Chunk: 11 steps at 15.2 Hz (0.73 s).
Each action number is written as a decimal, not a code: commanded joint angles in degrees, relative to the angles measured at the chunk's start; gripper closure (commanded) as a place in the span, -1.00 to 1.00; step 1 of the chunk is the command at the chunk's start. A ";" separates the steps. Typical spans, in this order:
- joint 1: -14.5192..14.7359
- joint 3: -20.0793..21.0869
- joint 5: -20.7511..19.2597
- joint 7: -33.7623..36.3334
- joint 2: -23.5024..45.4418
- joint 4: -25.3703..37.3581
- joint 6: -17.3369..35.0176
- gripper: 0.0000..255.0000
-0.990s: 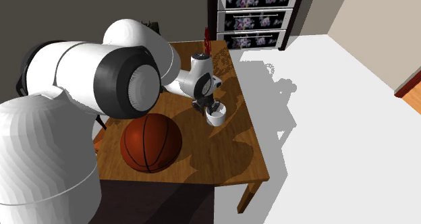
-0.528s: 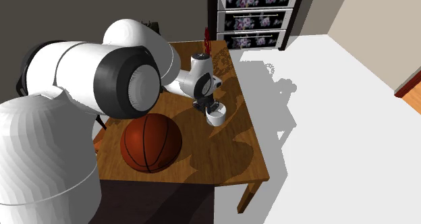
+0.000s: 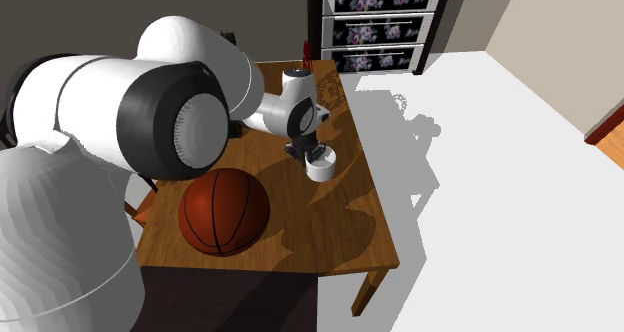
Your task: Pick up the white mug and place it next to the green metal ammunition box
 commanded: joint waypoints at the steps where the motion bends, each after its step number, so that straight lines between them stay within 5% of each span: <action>1: 0.24 -0.17 -0.30 0.27 -1.07 0.17 -1.25 1.00; 11: 0.82 -0.91 -1.64 0.93 -6.14 1.32 -7.39 1.00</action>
